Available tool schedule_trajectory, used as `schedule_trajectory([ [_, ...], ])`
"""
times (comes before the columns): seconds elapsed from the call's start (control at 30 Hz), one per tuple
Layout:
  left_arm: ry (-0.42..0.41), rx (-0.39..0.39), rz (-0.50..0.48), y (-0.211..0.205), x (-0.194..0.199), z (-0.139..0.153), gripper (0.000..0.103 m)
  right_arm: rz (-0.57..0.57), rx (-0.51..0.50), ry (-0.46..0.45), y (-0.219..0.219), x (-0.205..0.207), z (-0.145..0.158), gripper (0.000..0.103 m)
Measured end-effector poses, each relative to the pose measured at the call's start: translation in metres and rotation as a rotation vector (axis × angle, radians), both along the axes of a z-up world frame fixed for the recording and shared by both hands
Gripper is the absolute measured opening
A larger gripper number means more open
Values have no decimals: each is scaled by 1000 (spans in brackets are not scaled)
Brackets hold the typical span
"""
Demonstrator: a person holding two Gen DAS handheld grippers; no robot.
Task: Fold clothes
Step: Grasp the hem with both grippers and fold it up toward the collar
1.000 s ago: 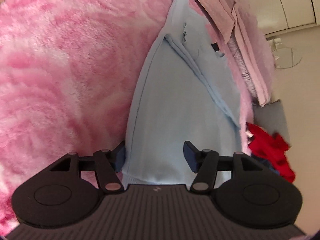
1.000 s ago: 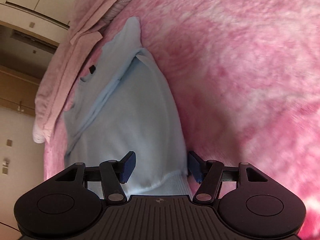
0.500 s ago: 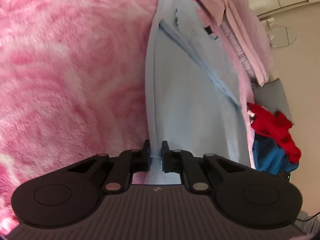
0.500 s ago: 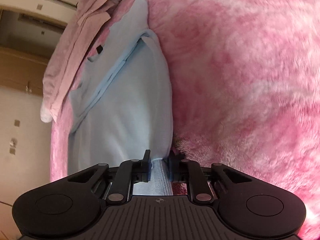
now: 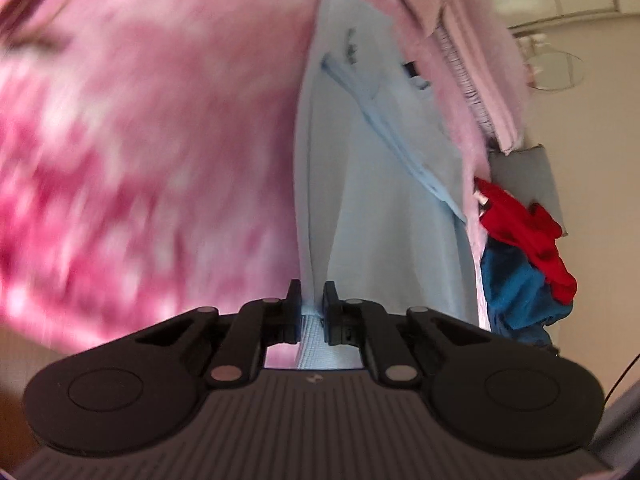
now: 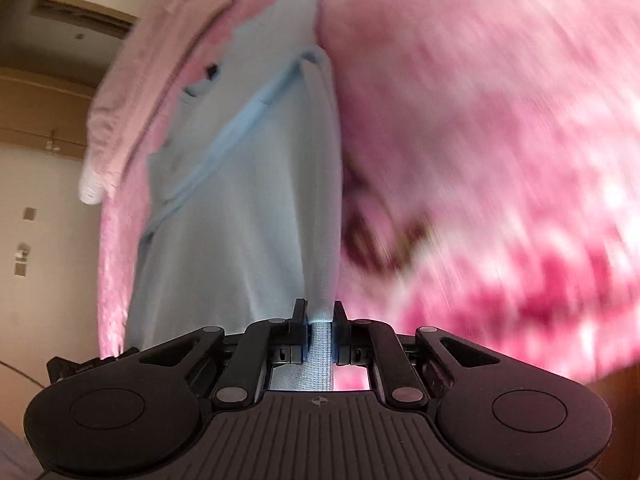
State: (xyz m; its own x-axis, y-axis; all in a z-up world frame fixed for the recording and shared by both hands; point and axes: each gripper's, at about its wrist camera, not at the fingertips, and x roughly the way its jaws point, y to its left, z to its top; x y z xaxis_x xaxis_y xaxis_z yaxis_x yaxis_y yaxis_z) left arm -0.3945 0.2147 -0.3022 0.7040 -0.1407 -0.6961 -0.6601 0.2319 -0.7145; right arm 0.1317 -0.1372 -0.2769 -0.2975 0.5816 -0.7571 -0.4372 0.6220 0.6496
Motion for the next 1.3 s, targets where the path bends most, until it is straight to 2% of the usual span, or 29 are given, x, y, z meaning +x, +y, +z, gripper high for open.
schedule_trajectory([
  [0.13, 42, -65, 20, -22, -21, 8, 6, -16, -94, 61, -26, -23, 0, 8],
  [0.23, -1, -61, 23, -14, -17, 27, 6, -8, -112, 84, -23, -25, 14, 8],
  [0.37, -117, 11, -45, 19, 14, 60, 7, 5, -62, 79, 12, -3, 46, 9],
  [0.47, -220, 91, -70, 55, 47, 79, 7, -36, 47, 63, 50, 30, 70, 9],
  [0.57, -304, 163, -26, 99, 89, 84, 7, -113, 146, 29, 95, 72, 83, 9],
  [0.6, -310, 167, 14, 118, 104, 78, 8, -147, 171, 25, 111, 86, 83, 9],
  [0.67, -284, 158, 106, 148, 130, 64, 11, -237, 202, 32, 148, 114, 73, 9],
  [0.7, -244, 151, 148, 162, 139, 55, 13, -272, 204, 33, 164, 125, 68, 10],
  [0.73, -204, 143, 191, 175, 148, 47, 17, -302, 202, 32, 182, 137, 61, 17],
  [0.8, -135, 143, 245, 195, 158, 35, 23, -352, 175, 6, 206, 157, 51, 55],
  [0.83, -108, 150, 259, 202, 160, 32, 23, -366, 156, -31, 212, 163, 49, 59],
  [0.9, -75, 176, 255, 206, 162, 29, 24, -350, 130, -104, 223, 168, 46, 59],
  [0.97, -41, 215, 197, 204, 167, 26, 28, -298, 112, -161, 229, 165, 42, 59],
  [1.07, 27, 277, 84, 201, 176, 19, 28, -175, 91, -251, 236, 154, 31, 59],
  [1.2, 92, 415, -62, 194, 209, 15, 34, -8, 69, -403, 250, 140, 18, 59],
  [1.3, 134, 490, -112, 197, 228, 11, 37, 117, 52, -516, 261, 129, 8, 59],
])
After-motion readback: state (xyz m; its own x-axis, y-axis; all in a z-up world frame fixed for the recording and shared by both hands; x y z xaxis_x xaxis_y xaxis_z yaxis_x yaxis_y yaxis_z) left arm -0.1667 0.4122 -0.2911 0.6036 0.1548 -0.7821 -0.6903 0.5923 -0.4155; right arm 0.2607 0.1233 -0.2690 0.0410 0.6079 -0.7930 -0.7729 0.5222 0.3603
